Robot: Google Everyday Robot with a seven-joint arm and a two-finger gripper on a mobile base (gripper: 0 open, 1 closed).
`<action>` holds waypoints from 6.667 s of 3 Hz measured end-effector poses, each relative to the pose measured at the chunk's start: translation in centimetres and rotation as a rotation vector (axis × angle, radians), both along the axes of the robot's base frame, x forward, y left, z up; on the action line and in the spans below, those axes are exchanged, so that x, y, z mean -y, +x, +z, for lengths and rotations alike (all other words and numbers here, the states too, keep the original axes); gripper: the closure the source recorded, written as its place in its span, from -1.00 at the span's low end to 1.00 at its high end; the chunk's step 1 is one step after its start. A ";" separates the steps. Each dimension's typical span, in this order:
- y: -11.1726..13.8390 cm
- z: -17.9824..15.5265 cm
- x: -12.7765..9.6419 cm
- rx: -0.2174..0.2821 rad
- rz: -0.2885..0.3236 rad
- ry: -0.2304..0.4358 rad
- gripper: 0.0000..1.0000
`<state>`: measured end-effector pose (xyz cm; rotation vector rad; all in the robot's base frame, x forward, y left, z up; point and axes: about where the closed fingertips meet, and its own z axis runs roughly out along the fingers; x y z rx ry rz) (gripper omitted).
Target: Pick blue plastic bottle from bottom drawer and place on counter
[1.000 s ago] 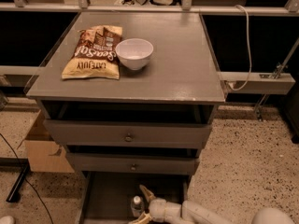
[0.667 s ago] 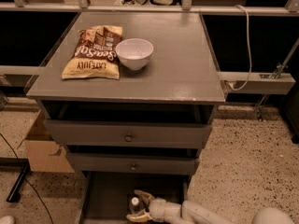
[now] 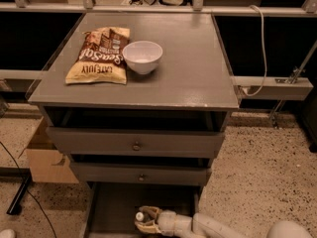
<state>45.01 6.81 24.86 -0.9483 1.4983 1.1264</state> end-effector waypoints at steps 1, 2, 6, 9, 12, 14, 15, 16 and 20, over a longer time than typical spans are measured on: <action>0.0 0.0 0.0 0.000 0.000 0.000 1.00; 0.0 0.0 0.0 0.000 0.000 0.000 1.00; 1.1 5.8 -2.8 -0.029 0.087 0.026 1.00; 1.4 16.7 6.4 0.062 -0.098 -0.021 1.00; -2.5 23.3 9.3 0.117 -0.180 -0.040 1.00; -4.0 26.2 11.2 0.154 -0.222 -0.064 1.00; -3.6 27.7 10.9 0.140 -0.199 -0.083 1.00; -3.1 30.5 9.9 0.128 -0.158 -0.104 1.00; -1.5 36.8 10.8 0.145 -0.138 -0.094 1.00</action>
Offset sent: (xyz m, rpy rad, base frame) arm 0.0000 0.0000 0.0000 0.0000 0.0000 0.0000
